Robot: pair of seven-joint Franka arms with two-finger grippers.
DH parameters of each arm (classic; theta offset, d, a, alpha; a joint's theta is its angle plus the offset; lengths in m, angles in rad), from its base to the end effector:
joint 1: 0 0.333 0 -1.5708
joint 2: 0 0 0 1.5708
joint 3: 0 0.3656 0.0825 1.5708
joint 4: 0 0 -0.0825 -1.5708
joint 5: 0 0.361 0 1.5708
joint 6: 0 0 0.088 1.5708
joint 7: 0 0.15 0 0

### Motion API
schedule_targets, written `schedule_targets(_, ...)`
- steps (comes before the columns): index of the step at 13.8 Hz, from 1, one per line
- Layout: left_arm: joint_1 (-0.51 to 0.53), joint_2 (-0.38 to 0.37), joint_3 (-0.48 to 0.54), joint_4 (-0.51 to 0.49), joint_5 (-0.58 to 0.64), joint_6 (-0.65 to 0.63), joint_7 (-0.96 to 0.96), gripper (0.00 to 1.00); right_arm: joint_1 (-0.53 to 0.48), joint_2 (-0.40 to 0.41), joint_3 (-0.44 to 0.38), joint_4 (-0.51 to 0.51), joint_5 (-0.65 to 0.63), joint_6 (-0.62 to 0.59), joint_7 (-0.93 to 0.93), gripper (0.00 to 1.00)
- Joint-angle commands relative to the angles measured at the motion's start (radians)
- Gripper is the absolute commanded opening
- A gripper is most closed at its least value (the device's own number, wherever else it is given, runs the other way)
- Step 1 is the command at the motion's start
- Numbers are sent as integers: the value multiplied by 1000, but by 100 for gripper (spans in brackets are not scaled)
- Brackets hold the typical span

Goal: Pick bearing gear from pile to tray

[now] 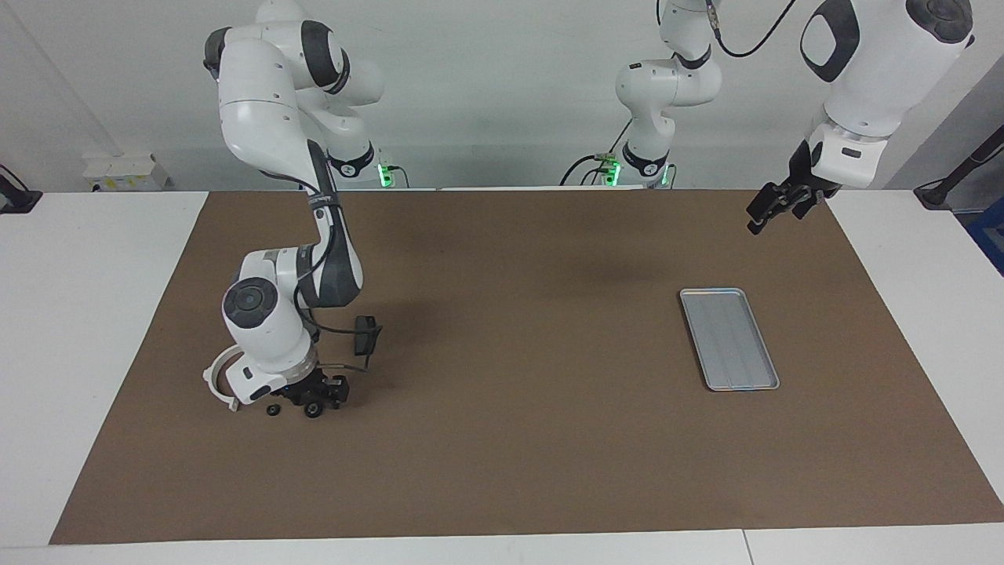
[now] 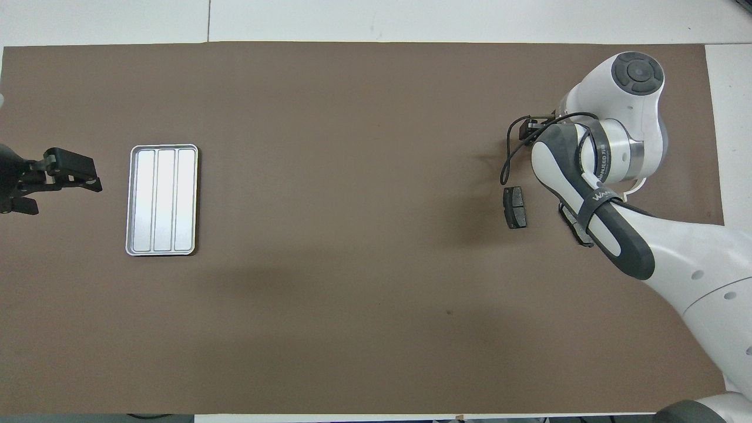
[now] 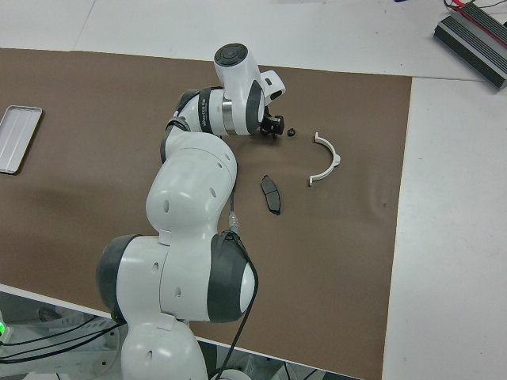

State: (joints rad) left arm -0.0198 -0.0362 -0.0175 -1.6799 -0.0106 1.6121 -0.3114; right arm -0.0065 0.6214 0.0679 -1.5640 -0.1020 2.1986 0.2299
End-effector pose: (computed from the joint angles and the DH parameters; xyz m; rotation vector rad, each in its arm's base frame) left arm 0.5181 -0.0210 0.6046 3.1073 0.4295 -0.0515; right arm 0.7121 0.0292 0.2935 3.0947 -0.1892 0.0331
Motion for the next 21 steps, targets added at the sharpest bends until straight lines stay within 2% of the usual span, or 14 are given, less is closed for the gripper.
schedule_targets(1,6,-22,-4,-21,3,2,8,100,-9,41,6,57,-21,-20,26,78)
schedule_targets(7,6,-22,-6,-21,3,2,8,100,-15,50,6,71,-22,-23,26,77)
schedule_targets(11,6,-22,-6,-21,3,3,8,100,-20,49,7,71,-19,-23,26,57)
schedule_targets(13,6,-22,-6,-21,3,3,8,100,-20,49,7,71,-21,-20,26,53)
schedule_targets(14,6,-22,-6,-21,3,2,8,100,-21,49,7,71,-22,-20,26,44)
schedule_targets(16,6,-22,-6,-21,3,2,8,100,-26,49,7,71,-24,-20,25,34)
schedule_targets(18,6,-22,-4,-21,3,2,8,100,-27,47,7,71,-22,-16,25,12)
schedule_targets(19,6,-22,-4,-21,3,3,8,100,-26,47,7,71,-24,-19,23,6)
schedule_targets(20,6,-22,-6,-21,3,2,8,100,-26,47,7,71,-24,-20,23,0)
schedule_targets(21,6,-22,-6,-21,3,3,8,100,-26,47,6,71,-24,-23,25,0)
